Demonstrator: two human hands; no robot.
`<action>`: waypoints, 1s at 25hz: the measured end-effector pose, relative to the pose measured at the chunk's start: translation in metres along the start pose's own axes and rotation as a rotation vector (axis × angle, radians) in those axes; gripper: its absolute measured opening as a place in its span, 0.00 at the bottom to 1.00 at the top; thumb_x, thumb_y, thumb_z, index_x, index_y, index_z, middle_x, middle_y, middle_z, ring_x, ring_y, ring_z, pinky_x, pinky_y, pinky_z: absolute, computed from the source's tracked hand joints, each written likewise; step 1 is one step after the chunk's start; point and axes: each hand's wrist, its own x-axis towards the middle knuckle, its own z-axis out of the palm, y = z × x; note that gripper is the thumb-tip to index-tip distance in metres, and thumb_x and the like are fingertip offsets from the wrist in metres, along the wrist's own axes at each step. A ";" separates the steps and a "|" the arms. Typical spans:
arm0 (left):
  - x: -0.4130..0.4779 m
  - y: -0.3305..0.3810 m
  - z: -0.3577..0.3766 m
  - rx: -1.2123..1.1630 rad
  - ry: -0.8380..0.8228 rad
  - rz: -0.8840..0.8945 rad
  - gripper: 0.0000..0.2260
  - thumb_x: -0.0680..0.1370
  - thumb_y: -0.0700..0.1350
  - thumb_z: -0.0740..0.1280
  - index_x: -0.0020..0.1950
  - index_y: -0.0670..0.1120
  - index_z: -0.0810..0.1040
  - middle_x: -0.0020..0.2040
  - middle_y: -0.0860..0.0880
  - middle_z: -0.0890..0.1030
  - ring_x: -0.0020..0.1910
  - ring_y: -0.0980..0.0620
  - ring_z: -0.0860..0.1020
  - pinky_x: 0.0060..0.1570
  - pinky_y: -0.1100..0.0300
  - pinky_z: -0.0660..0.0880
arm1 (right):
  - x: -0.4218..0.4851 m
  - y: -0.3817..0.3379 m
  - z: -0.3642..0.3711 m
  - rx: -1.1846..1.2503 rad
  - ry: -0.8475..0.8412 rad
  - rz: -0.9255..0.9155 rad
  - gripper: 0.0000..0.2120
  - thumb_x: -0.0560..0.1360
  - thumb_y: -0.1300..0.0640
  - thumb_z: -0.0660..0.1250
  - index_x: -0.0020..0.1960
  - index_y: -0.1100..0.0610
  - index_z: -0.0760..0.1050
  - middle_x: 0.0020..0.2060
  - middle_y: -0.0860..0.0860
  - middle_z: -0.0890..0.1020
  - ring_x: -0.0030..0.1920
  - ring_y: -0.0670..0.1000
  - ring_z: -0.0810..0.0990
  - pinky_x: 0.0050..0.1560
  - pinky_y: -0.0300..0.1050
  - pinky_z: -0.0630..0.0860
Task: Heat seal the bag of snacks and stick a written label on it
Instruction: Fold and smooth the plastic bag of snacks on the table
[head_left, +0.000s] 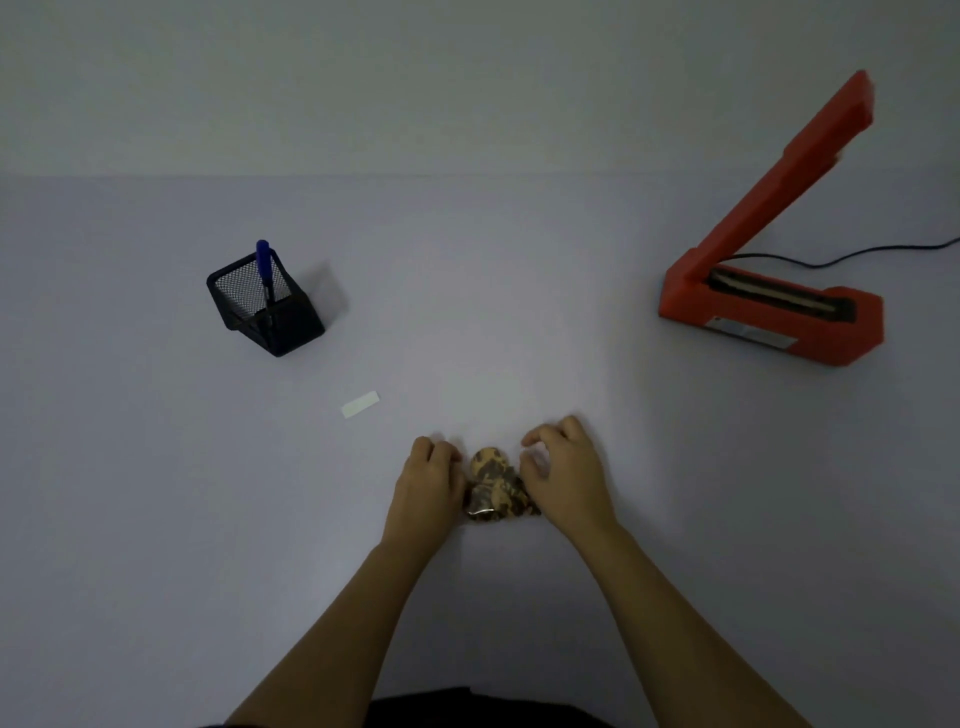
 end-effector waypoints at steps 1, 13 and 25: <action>0.003 0.001 -0.001 0.011 0.005 0.017 0.02 0.74 0.35 0.65 0.45 0.37 0.76 0.44 0.40 0.74 0.38 0.42 0.74 0.36 0.54 0.71 | 0.004 -0.005 0.000 0.003 0.004 -0.049 0.03 0.72 0.63 0.66 0.44 0.60 0.78 0.42 0.52 0.74 0.42 0.51 0.75 0.41 0.43 0.73; 0.023 0.005 -0.005 0.019 -0.098 0.091 0.08 0.78 0.39 0.62 0.47 0.36 0.78 0.45 0.39 0.78 0.43 0.41 0.77 0.41 0.57 0.70 | 0.027 -0.012 0.007 -0.104 -0.230 -0.020 0.05 0.74 0.62 0.65 0.47 0.60 0.80 0.44 0.55 0.81 0.45 0.53 0.79 0.47 0.44 0.75; 0.048 0.023 -0.008 0.188 -0.234 -0.108 0.07 0.76 0.37 0.59 0.39 0.41 0.73 0.44 0.41 0.80 0.41 0.44 0.76 0.39 0.58 0.68 | 0.043 -0.025 0.004 -0.267 -0.285 0.115 0.13 0.68 0.68 0.62 0.27 0.59 0.73 0.25 0.55 0.77 0.28 0.52 0.75 0.29 0.43 0.75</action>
